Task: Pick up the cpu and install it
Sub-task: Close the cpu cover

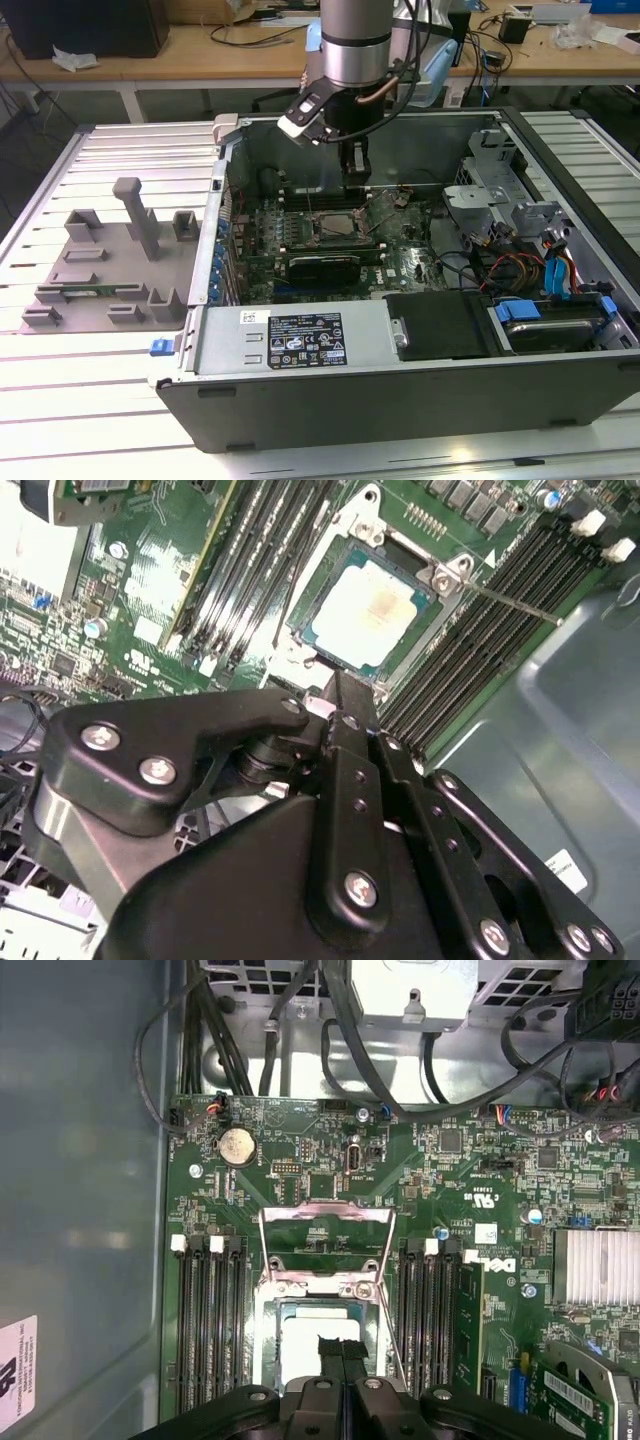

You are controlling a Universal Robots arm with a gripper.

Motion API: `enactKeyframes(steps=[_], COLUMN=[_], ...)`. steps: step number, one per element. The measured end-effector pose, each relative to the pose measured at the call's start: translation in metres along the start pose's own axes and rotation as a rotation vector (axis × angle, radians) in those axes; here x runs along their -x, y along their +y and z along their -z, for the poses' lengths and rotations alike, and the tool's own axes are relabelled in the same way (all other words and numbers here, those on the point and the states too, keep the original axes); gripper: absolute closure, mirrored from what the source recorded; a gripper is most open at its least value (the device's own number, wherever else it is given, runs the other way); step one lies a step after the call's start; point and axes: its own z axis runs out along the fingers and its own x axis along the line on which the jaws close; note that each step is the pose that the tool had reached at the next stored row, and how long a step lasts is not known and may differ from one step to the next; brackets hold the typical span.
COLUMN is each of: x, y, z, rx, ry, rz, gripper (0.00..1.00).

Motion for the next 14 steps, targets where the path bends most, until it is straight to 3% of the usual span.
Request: enactKeyframes(steps=[7, 14], x=[0.001, 0.0037], y=[0.0158, 0.0404], z=[-0.0006, -0.0015], rx=[0.0001, -0.0011], ry=[0.0001, 0.0001], rz=[0.0, 0.0], gripper=[0.89, 0.89])
